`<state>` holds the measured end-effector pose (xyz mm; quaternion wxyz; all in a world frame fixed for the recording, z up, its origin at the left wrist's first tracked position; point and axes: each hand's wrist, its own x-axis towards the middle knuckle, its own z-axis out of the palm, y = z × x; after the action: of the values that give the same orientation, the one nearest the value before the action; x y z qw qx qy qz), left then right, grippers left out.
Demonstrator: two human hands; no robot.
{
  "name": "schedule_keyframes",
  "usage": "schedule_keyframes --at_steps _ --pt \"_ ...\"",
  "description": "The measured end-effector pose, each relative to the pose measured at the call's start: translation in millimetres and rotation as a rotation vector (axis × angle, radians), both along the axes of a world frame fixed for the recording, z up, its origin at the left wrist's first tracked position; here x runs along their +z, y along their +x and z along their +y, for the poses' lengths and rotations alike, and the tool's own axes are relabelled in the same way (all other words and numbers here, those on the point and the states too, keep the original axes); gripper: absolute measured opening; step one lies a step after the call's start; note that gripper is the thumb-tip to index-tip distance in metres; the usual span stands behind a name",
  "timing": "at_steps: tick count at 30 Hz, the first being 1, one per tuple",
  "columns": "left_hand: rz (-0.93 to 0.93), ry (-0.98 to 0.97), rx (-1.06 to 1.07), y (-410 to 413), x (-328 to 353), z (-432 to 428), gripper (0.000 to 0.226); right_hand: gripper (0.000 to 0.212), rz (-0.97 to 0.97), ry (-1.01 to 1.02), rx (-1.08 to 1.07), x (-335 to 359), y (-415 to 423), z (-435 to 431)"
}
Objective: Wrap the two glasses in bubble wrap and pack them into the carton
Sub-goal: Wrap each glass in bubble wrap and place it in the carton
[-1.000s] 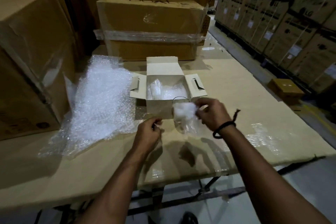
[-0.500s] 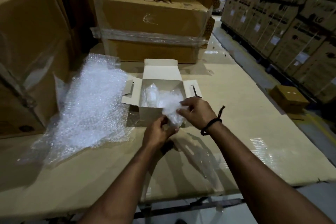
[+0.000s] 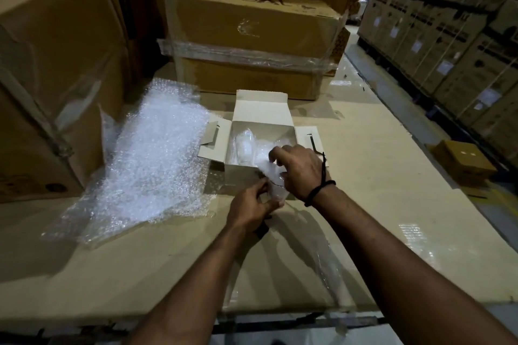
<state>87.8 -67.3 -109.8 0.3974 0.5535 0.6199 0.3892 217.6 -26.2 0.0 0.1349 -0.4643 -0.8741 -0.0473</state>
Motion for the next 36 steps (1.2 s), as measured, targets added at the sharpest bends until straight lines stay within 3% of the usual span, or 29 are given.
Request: schedule_keyframes --at_steps 3,6,9,13,19,26,30,36 --pt "0.002 0.006 -0.004 -1 2 0 0.054 0.025 -0.022 0.068 0.132 -7 15 -6" --pt "0.037 0.011 -0.025 -2 -1 4 0.067 0.042 -0.139 -0.066 0.048 0 29 -9" --pt "0.067 0.002 -0.025 -3 -4 5 0.062 0.045 -0.329 -0.165 0.023 7 23 -15" --pt "0.050 0.013 -0.028 -4 -5 3 0.060 0.046 -0.393 -0.219 0.008 9 8 -20" --pt "0.013 0.017 -0.029 -2 0 1 0.063 0.050 -0.267 -0.120 -0.093 22 23 -23" --pt "-0.036 -0.053 -0.008 0 -4 1 0.077 0.050 -0.356 -0.294 -0.067 16 19 -21" --pt "0.021 -0.006 -0.016 -1 -2 2 0.068 0.056 -0.274 -0.214 -0.082 21 15 -19" --pt "0.045 0.011 -0.034 -3 -2 3 0.068 0.053 -0.370 -0.277 -0.036 10 8 -16"
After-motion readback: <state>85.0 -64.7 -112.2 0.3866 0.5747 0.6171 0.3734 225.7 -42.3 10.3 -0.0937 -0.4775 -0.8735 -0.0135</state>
